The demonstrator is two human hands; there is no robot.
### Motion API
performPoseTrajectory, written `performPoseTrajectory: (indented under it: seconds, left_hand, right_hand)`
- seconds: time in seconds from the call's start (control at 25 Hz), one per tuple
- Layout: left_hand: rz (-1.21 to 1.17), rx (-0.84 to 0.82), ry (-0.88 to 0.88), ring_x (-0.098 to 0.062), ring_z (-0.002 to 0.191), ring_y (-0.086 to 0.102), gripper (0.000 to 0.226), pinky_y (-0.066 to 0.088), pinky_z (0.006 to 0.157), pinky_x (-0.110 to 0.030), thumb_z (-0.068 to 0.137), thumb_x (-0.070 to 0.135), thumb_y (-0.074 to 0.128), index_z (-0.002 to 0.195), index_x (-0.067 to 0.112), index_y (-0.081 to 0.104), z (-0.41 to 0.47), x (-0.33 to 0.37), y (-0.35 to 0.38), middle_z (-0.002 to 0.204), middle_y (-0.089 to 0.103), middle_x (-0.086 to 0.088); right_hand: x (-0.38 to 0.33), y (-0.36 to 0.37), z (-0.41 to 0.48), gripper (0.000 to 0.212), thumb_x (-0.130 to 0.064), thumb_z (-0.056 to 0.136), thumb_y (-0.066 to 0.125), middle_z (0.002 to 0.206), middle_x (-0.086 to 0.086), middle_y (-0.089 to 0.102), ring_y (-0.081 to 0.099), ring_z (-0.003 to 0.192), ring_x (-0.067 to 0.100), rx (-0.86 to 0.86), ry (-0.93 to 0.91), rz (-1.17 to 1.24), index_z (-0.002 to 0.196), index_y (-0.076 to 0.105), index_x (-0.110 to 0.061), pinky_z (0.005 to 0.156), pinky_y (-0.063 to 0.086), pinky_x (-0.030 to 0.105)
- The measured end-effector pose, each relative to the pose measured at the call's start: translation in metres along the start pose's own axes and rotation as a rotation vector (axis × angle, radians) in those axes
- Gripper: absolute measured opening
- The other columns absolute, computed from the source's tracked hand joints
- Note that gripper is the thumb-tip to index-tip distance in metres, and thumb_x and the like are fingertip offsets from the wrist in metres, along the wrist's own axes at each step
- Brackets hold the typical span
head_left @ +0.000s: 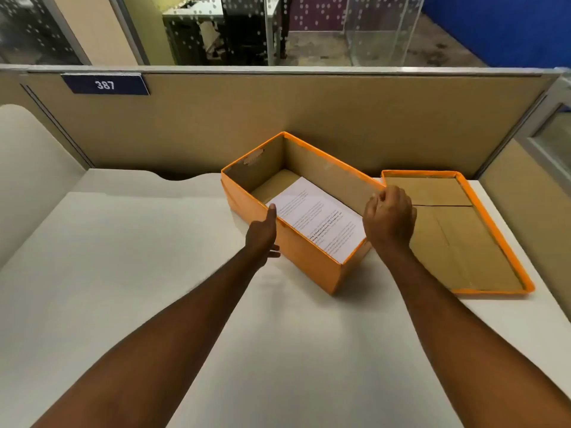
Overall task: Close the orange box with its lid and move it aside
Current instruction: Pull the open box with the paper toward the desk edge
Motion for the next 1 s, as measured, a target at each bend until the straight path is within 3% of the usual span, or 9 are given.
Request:
performPoseTrajectory:
  seconds: [0.08, 0.2, 0.28, 0.36, 0.44, 0.56, 0.68, 0.76, 1.0]
  left_hand:
    - [0.035, 0.000, -0.012, -0.044, 0.113, 0.058, 0.069, 0.056, 0.064, -0.042, 0.092, 0.060, 0.040, 0.138, 0.008, 0.040, 0.011, 0.015, 0.009, 0.138, 0.051, -0.017]
    - [0.069, -0.033, -0.055, -0.038, 0.103, 0.064, 0.056, 0.057, 0.044, -0.035, 0.093, 0.052, 0.045, 0.129, 0.009, 0.048, 0.029, 0.024, 0.023, 0.120, 0.061, -0.011]
    - [0.135, -0.011, -0.057, -0.035, 0.095, 0.067, 0.033, 0.060, 0.052, -0.040, 0.096, 0.031, 0.050, 0.115, 0.005, 0.050, 0.036, 0.023, 0.025, 0.104, 0.063, -0.011]
    - [0.185, 0.015, -0.047, -0.028, 0.073, 0.065, 0.008, 0.062, 0.061, -0.041, 0.094, 0.010, 0.050, 0.101, 0.007, 0.047, 0.043, 0.018, 0.029, 0.082, 0.057, -0.009]
    - [0.209, 0.062, -0.034, -0.021, 0.065, 0.060, 0.010, 0.061, 0.071, -0.040, 0.091, 0.004, 0.050, 0.094, 0.011, 0.043, 0.048, 0.011, 0.029, 0.074, 0.054, -0.005]
    - [0.304, 0.126, 0.033, -0.027, 0.092, 0.059, 0.021, 0.055, 0.085, -0.036, 0.080, 0.006, 0.069, 0.092, 0.006, 0.052, 0.053, 0.006, 0.033, 0.095, 0.062, -0.007]
    - [0.220, 0.160, 0.019, -0.034, 0.084, 0.063, 0.041, 0.059, 0.078, -0.046, 0.085, -0.003, 0.060, 0.121, -0.007, 0.042, 0.051, 0.009, 0.029, 0.108, 0.057, -0.014]
    - [0.171, 0.158, 0.005, -0.042, 0.090, 0.067, 0.045, 0.059, 0.075, -0.048, 0.090, -0.001, 0.048, 0.132, -0.008, 0.035, 0.044, 0.009, 0.023, 0.117, 0.059, -0.024]
    - [0.215, 0.218, 0.012, -0.046, 0.082, 0.066, 0.040, 0.059, 0.058, -0.056, 0.094, 0.007, 0.045, 0.132, 0.008, 0.032, 0.006, 0.014, -0.021, 0.118, 0.054, -0.019]
  right_hand:
    - [-0.013, 0.025, 0.028, 0.028, -0.028, 0.092, 0.045, 0.102, 0.015, 0.063, 0.060, 0.098, 0.031, -0.104, -0.079, -0.088, 0.102, 0.058, -0.006, 0.085, 0.046, 0.045]
    - [-0.017, 0.068, 0.076, 0.037, -0.029, 0.089, 0.053, 0.119, 0.018, 0.059, 0.055, 0.113, 0.035, -0.300, -0.120, -0.176, 0.115, 0.055, -0.004, 0.093, 0.044, 0.048]
    - [-0.011, 0.094, 0.092, 0.040, -0.026, 0.088, 0.055, 0.125, 0.020, 0.056, 0.053, 0.116, 0.038, -0.423, -0.115, -0.202, 0.120, 0.050, -0.003, 0.093, 0.046, 0.049]
    - [-0.004, 0.122, 0.105, 0.048, -0.024, 0.088, 0.053, 0.131, 0.023, 0.053, 0.052, 0.120, 0.042, -0.539, -0.053, -0.183, 0.129, 0.042, -0.004, 0.093, 0.046, 0.049]
    - [0.001, 0.142, 0.109, 0.055, -0.027, 0.090, 0.051, 0.134, 0.022, 0.052, 0.051, 0.122, 0.043, -0.621, 0.002, -0.212, 0.137, 0.034, -0.006, 0.094, 0.046, 0.050]
    - [0.004, 0.156, 0.106, 0.040, -0.032, 0.094, 0.046, 0.127, 0.021, 0.059, 0.056, 0.118, 0.042, -0.625, -0.019, -0.291, 0.126, 0.049, -0.007, 0.093, 0.046, 0.049]
    - [0.000, 0.153, 0.106, 0.032, -0.028, 0.095, 0.048, 0.119, 0.019, 0.064, 0.060, 0.111, 0.040, -0.617, -0.051, -0.297, 0.117, 0.059, -0.008, 0.087, 0.047, 0.045]
    - [-0.002, 0.147, 0.104, 0.032, -0.029, 0.094, 0.050, 0.117, 0.018, 0.065, 0.060, 0.110, 0.040, -0.641, -0.034, -0.274, 0.116, 0.061, -0.009, 0.087, 0.048, 0.045]
    - [-0.014, 0.102, 0.071, 0.035, -0.025, 0.093, 0.053, 0.118, 0.022, 0.064, 0.060, 0.109, 0.040, -0.719, 0.075, -0.217, 0.118, 0.061, -0.001, 0.084, 0.048, 0.040]
Point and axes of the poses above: each hand's wrist, its own z-axis towards the middle knuckle, its own y-axis out of the palm, x = y × z, the point moved 7 cm from there along z, towards the middle knuckle
